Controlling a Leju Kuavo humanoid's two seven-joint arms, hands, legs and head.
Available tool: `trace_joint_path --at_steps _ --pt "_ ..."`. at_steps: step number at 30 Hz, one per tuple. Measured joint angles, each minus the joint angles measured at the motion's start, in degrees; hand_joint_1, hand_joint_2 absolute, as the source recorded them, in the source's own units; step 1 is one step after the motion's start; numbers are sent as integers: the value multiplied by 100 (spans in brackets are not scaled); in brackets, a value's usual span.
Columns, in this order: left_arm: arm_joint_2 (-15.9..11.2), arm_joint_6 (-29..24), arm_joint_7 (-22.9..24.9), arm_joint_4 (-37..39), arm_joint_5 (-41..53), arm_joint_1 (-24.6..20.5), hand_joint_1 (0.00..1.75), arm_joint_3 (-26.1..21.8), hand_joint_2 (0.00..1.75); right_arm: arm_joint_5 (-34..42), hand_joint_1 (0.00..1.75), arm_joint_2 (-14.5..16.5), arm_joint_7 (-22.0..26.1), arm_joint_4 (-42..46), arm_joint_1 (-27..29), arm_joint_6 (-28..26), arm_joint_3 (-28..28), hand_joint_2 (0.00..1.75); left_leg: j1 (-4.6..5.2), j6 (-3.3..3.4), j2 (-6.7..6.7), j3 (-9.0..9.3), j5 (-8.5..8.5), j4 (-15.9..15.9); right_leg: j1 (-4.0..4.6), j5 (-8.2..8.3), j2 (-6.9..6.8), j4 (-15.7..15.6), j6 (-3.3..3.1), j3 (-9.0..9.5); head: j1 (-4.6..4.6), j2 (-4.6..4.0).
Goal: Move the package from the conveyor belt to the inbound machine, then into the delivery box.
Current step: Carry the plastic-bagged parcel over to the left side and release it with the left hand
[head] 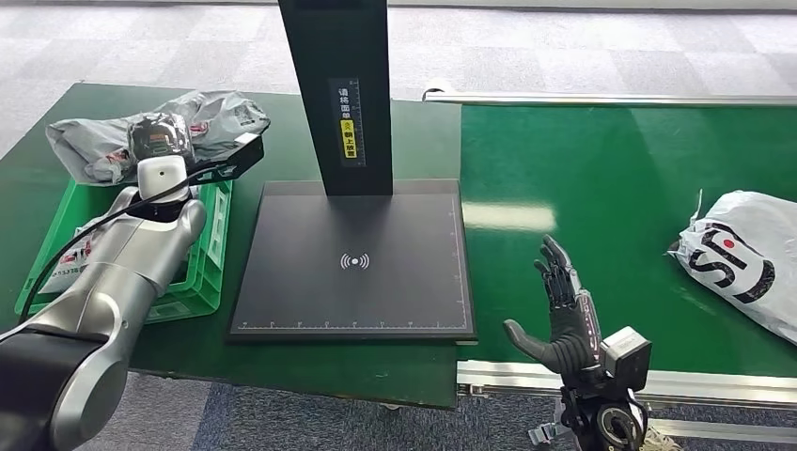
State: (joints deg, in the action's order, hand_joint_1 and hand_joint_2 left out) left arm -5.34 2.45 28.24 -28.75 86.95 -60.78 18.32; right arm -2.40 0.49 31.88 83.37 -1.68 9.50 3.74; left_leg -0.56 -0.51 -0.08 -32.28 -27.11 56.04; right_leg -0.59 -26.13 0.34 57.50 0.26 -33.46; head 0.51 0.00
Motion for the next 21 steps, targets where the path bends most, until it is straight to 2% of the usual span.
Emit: trace_joint_path --at_steps 6,11,21 --pt "-7 470 197 610 -168 -72 175 -196 175 -53 0 118 -109 -97 -289 98 1 175 0 0 6 -10 1 -1 0 1 5 2 0 -5 0 0" --pt "-80 505 193 816 -188 -90 175 -345 175 -61 0 169 -148 -275 -578 134 2 175 0 0 -2 -9 1 0 0 1 0 1 0 -4 1 -1" --pt "-110 527 192 960 -188 -122 175 -412 175 -70 0 198 -148 -426 -671 140 4 175 0 0 -9 -11 1 -1 0 0 -1 1 0 -5 -1 0"
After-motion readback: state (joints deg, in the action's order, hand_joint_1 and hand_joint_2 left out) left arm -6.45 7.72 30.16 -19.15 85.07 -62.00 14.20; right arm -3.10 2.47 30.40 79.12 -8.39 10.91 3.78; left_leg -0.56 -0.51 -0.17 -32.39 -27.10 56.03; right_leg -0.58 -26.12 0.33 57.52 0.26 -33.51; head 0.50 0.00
